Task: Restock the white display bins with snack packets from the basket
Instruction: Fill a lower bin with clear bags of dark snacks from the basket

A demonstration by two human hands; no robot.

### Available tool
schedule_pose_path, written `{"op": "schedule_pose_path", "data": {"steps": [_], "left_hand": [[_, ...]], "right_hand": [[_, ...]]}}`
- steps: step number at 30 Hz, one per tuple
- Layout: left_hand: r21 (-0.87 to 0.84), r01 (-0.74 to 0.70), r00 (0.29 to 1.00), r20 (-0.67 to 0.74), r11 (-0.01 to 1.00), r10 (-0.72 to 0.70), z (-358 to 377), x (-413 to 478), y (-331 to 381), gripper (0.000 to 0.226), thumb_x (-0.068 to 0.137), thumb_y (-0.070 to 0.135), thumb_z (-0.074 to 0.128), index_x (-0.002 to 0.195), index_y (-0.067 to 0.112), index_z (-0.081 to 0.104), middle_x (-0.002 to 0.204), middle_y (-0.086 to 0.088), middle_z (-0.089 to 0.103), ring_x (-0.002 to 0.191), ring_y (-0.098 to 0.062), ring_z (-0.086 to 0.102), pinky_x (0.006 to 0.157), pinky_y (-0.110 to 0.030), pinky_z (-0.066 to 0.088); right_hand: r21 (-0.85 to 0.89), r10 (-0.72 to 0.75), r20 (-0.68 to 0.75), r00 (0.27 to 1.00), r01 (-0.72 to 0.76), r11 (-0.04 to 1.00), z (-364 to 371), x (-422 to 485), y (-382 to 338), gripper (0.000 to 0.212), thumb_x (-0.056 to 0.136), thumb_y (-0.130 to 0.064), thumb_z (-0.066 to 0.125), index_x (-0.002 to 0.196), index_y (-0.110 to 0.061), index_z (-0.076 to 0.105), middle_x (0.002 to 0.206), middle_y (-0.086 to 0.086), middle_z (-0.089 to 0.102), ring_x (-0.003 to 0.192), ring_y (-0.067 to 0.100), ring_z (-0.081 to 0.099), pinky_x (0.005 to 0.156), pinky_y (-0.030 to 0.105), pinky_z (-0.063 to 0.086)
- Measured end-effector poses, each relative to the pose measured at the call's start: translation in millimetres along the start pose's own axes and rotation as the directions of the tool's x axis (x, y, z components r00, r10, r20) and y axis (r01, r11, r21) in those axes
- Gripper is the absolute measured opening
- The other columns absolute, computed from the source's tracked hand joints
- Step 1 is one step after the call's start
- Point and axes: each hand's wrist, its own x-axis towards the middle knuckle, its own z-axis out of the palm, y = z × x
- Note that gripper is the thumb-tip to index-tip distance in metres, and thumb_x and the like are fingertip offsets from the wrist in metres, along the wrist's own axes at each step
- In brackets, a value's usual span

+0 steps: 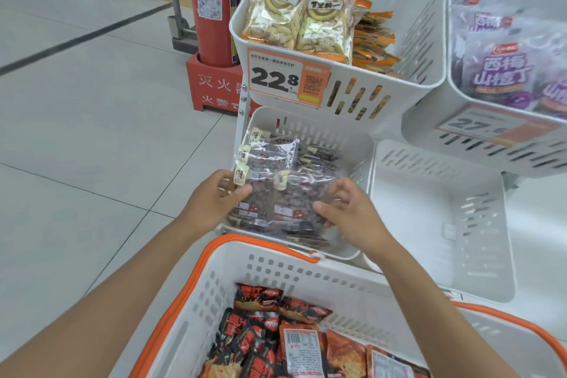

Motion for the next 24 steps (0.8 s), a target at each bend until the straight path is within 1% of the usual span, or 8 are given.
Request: {"op": "schedule_pose_path", "data": {"steps": [2,6,8,13,16,18,20,24], "left_hand": [[0.041,-0.027,0.999,0.027,0.999,0.026,1,0,-5,0.028,0.089,0.027,0.07,0.111,0.019,0.056,0.095,0.003,0.062,0.083,-0.016,0.058,0.067,-0.023,0.042],[-0.034,-0.07,0.998,0.007,0.997,0.07,1,2,-2,0.025,0.092,0.014,0.066,0.116,0.015,0.058,0.096,0.0,0.064,0.075,-0.009,0.057,0.067,-0.019,0.043],[0.073,-0.083,0.996,0.025,0.994,0.081,1,2,-3,0.03,0.094,0.017,0.063,0.122,0.018,0.055,0.097,0.001,0.063,0.08,-0.014,0.056,0.073,-0.026,0.043],[0.399,-0.126,0.991,0.095,0.908,0.096,-1,-5,-4,0.043,0.099,0.026,0.055,0.139,0.017,0.042,0.121,-0.005,0.062,0.104,-0.024,0.058,0.087,-0.038,0.047],[0.372,-0.101,0.994,-0.002,0.923,0.11,2,-4,-5,0.065,0.095,0.029,0.061,0.15,0.02,0.028,0.135,-0.007,0.049,0.114,-0.028,0.056,0.092,-0.041,0.047],[0.309,-0.054,0.995,-0.067,0.95,0.079,2,-3,-7,0.082,0.091,0.034,0.066,0.155,0.022,0.016,0.14,-0.007,0.04,0.108,-0.025,0.056,0.092,-0.041,0.049],[0.279,-0.039,0.994,-0.086,0.959,0.066,2,-2,-7,0.084,0.089,0.035,0.068,0.155,0.024,0.016,0.141,-0.007,0.039,0.102,-0.021,0.056,0.091,-0.041,0.05],[0.311,-0.031,0.984,-0.155,0.95,0.083,3,-4,0,0.079,0.09,0.033,0.068,0.153,0.022,0.022,0.143,-0.01,0.037,0.116,-0.028,0.053,0.098,-0.046,0.047]], "right_hand": [[0.045,-0.01,-0.062,0.998,0.013,0.999,-13,-3,3,0.028,0.086,-0.013,0.072,0.092,-0.025,0.048,0.098,0.002,0.064,0.096,0.024,0.062,0.087,0.051,0.052],[0.141,-0.023,-0.096,0.995,0.036,0.989,-12,-7,9,0.028,0.087,-0.012,0.07,0.094,-0.026,0.047,0.102,0.005,0.062,0.098,0.024,0.06,0.082,0.043,0.052],[0.171,-0.008,-0.096,0.995,0.024,0.985,-6,-6,14,0.027,0.088,-0.011,0.069,0.093,-0.024,0.046,0.102,0.007,0.062,0.097,0.024,0.061,0.078,0.039,0.052],[0.005,0.064,-0.075,0.995,-0.064,0.998,1,-4,32,0.027,0.093,-0.012,0.063,0.103,-0.023,0.041,0.107,0.006,0.057,0.095,0.02,0.059,0.076,0.035,0.052],[-0.064,0.115,-0.044,0.992,-0.118,0.991,0,-2,35,0.048,0.092,-0.012,0.063,0.127,-0.024,0.032,0.103,0.008,0.056,0.09,0.024,0.062,0.078,0.044,0.057],[-0.062,0.083,-0.098,0.992,-0.09,0.994,-1,-2,35,0.06,0.092,-0.008,0.063,0.134,-0.03,0.027,0.095,0.002,0.055,0.084,0.02,0.063,0.073,0.038,0.058],[-0.105,0.063,-0.08,0.995,-0.071,0.992,-1,-2,33,0.067,0.092,-0.006,0.061,0.141,-0.03,0.022,0.093,-0.003,0.055,0.078,0.014,0.062,0.067,0.027,0.055],[-0.194,0.113,0.023,0.993,-0.106,0.975,1,3,33,0.086,0.088,-0.012,0.07,0.151,-0.023,0.012,0.084,0.0,0.062,0.082,0.019,0.064,0.081,0.037,0.053]]}}
